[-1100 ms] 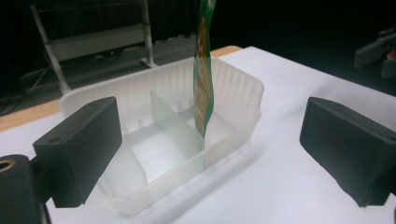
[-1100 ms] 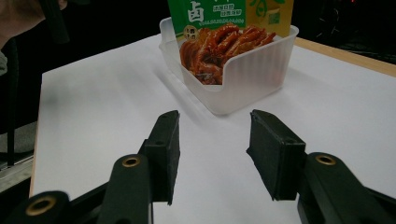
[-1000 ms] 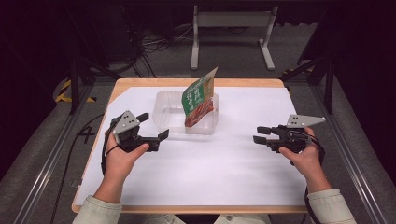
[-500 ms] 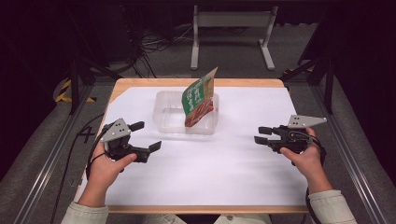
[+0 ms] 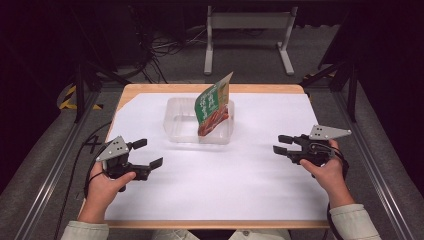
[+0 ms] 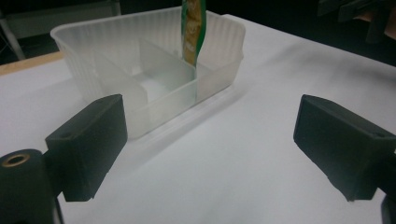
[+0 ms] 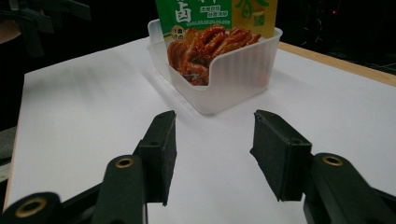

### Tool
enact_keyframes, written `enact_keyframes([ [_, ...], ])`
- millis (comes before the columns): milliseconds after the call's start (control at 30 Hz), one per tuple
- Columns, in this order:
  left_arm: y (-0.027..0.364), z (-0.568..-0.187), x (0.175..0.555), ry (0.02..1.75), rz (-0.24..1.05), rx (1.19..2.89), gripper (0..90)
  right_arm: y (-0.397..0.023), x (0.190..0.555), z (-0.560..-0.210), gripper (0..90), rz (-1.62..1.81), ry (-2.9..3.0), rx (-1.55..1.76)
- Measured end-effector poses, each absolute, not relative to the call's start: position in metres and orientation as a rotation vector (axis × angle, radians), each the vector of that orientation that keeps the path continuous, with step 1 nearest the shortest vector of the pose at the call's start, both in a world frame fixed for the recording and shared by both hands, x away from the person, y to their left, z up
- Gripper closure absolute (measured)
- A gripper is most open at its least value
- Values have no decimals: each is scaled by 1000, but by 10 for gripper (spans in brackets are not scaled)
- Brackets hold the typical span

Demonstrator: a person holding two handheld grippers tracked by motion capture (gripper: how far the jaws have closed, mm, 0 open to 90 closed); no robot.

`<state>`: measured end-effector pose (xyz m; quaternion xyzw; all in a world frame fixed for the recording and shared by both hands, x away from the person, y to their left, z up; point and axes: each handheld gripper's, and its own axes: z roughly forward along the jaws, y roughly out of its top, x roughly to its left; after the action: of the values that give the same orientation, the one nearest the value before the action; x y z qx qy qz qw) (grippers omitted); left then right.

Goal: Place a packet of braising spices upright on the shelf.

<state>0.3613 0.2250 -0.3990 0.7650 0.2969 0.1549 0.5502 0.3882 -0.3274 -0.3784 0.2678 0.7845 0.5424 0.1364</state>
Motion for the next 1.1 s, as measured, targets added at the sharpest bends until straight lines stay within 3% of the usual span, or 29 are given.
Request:
enact_keyframes([
  [333,228,-427,373,729,343,1804,90,-326,389,-390,480,1534,2267,790],
  [533,228,-436,371,700,409,1816,86,-324,389,-397,474,1524,2238,798],
  [1033,226,-451,369,723,376,1830,72,-323,392,-410,471,1523,2244,828],
  [1100,226,-450,367,778,321,1805,72,-323,392,-410,472,1523,2244,829],
])
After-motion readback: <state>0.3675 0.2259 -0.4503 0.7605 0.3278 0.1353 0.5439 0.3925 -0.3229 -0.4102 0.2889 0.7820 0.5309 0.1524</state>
